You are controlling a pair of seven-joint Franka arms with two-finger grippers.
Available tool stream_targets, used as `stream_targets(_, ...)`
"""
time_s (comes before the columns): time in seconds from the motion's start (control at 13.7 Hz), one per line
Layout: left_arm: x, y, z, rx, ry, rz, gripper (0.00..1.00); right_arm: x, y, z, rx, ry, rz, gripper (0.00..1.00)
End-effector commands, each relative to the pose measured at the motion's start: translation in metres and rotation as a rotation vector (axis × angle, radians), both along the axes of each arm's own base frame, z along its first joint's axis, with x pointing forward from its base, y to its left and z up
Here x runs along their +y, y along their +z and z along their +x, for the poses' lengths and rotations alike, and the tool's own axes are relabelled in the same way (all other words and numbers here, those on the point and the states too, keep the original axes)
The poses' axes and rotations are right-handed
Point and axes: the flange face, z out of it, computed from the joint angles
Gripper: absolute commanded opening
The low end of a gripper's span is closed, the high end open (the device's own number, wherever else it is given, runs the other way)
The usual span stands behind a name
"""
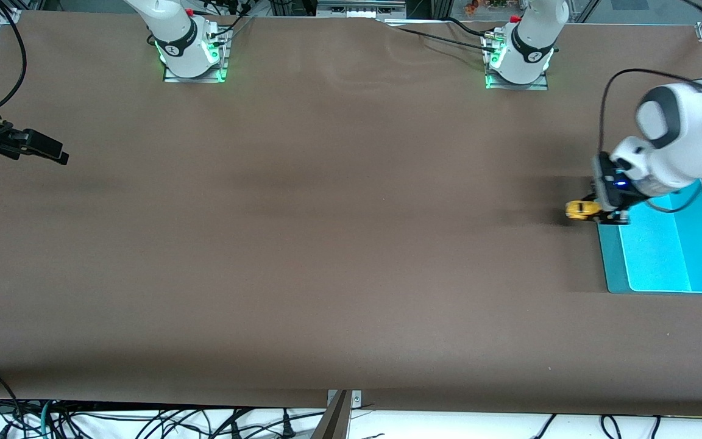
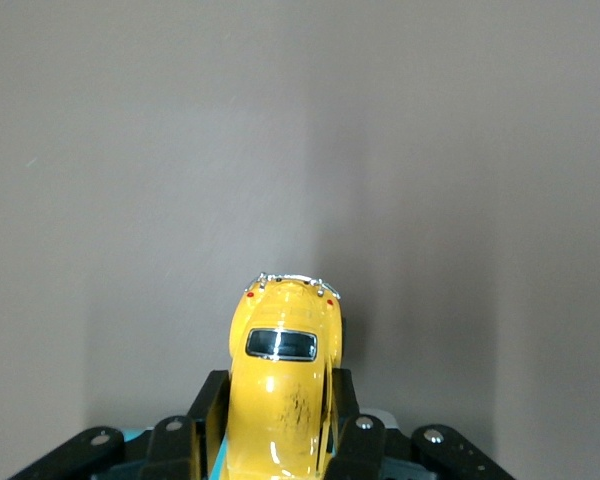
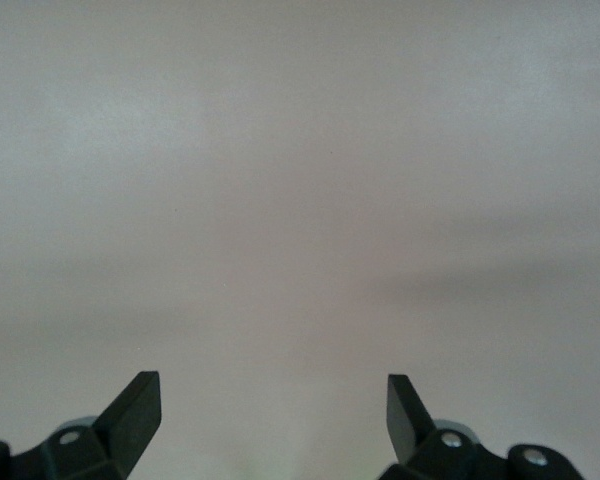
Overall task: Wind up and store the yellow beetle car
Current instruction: 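Lift the car with the left gripper and carry it into the tray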
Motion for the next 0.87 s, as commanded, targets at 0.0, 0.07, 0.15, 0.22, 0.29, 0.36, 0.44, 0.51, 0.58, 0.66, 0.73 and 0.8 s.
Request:
stream_targets(0.0,0.051,0.017,0.001,-0.025,-0.019,-0.002,0.34,-0.001,0.004,-0.001,0.008,0.001,0.015,1.00)
stream_targets(0.07,0.064,0.015,0.001,-0.028,-0.027,0.001,0.34,-0.001,0.004,-0.001,0.008,0.001,0.015,1.00)
stream_targets(0.15,0.081,0.012,0.002,-0.030,-0.028,0.004,0.35,-0.001,0.004,-0.001,0.008,0.001,0.015,1.00)
stream_targets(0.22,0.096,0.004,0.000,-0.023,-0.031,0.003,0.35,-0.001,0.004,-0.001,0.008,0.001,0.015,1.00)
stream_targets(0.29,0.108,-0.002,-0.002,-0.021,-0.037,0.002,0.35,-0.001,0.004,-0.001,0.008,0.001,0.015,1.00)
stream_targets(0.36,0.120,-0.010,-0.004,-0.019,-0.034,0.001,0.35,-0.001,0.004,-0.001,0.008,0.001,0.015,1.00)
stream_targets(0.44,0.130,-0.018,-0.004,-0.014,-0.032,-0.003,0.35,-0.001,0.004,-0.001,0.008,0.001,0.015,1.00)
stream_targets(0.51,0.139,-0.025,-0.004,-0.010,-0.032,-0.008,0.36,-0.001,0.004,-0.001,0.008,0.001,0.015,1.00)
stream_targets(0.58,0.143,-0.037,-0.004,0.001,-0.032,-0.014,0.36,-0.001,0.004,-0.001,0.008,0.001,0.015,1.00)
stream_targets(0.66,0.151,-0.046,-0.003,-0.005,-0.022,-0.009,0.36,-0.001,0.004,-0.001,0.008,0.001,0.015,1.00)
stream_targets(0.73,0.163,-0.058,-0.006,-0.003,-0.009,-0.004,0.36,-0.001,0.004,-0.001,0.008,0.001,0.015,1.00)
stream_targets(0.8,0.166,-0.063,-0.002,-0.015,-0.018,0.000,0.36,-0.001,0.004,-0.001,0.008,0.001,0.015,1.00)
